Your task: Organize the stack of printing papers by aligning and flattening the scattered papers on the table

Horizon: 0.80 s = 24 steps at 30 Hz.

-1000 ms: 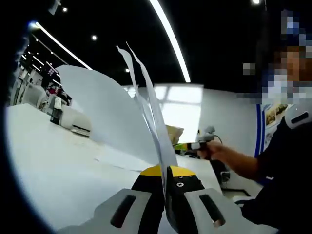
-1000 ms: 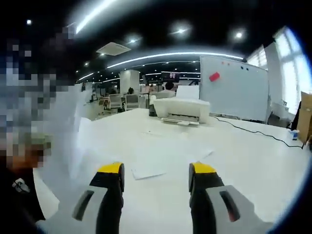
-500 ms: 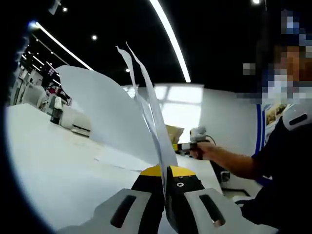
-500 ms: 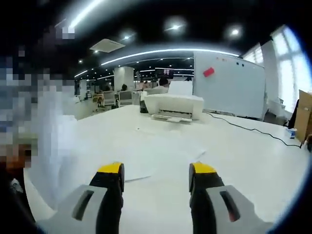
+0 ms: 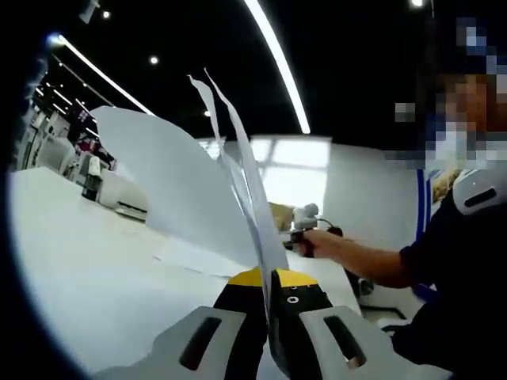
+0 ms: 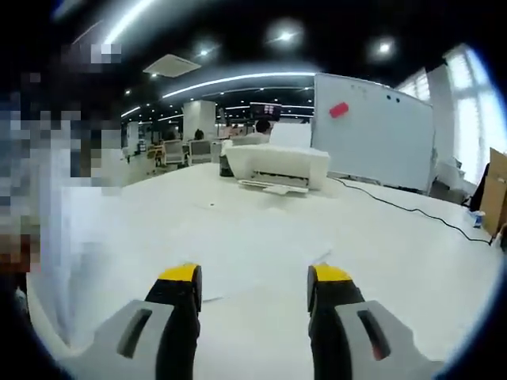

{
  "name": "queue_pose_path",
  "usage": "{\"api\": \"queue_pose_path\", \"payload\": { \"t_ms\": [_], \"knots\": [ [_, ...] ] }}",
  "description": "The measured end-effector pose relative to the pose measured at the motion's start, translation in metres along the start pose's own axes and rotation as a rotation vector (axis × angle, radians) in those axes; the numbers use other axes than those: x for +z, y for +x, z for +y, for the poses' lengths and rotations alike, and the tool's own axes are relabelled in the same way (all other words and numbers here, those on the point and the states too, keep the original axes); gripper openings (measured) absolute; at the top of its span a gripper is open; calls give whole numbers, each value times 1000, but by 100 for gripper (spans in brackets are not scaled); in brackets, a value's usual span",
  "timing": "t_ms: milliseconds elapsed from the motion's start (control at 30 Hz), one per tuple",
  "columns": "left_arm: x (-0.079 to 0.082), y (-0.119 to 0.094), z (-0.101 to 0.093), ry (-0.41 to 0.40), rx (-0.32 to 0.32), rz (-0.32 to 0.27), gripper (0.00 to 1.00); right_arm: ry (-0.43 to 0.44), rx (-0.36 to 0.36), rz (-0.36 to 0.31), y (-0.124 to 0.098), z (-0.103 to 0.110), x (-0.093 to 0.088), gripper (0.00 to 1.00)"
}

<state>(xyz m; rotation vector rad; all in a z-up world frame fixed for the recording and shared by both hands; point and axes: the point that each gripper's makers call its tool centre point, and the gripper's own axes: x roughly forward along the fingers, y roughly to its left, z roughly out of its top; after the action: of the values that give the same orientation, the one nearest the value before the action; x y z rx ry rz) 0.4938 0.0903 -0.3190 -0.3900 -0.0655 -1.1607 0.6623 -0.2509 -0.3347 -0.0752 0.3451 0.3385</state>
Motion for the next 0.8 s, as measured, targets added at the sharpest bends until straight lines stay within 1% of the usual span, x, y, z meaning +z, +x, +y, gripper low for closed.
{"api": "queue_pose_path", "payload": {
  "t_ms": [67, 200, 433, 567, 800],
  "knots": [
    [0, 0, 0, -1, 0, 0, 6, 3, -3, 6, 5, -4, -1, 49],
    [0, 0, 0, -3, 1, 0, 6, 13, -18, 24, 19, -19, -6, 49],
    [-1, 1, -2, -7, 3, 1, 6, 17, -40, 32, 37, -35, -9, 49],
    [-1, 2, -2, -9, 4, 2, 6, 31, -52, 39, 49, -47, -12, 48],
    [-1, 1, -2, -12, 5, 2, 6, 35, -69, 57, 69, -61, -17, 47]
  ]
}}
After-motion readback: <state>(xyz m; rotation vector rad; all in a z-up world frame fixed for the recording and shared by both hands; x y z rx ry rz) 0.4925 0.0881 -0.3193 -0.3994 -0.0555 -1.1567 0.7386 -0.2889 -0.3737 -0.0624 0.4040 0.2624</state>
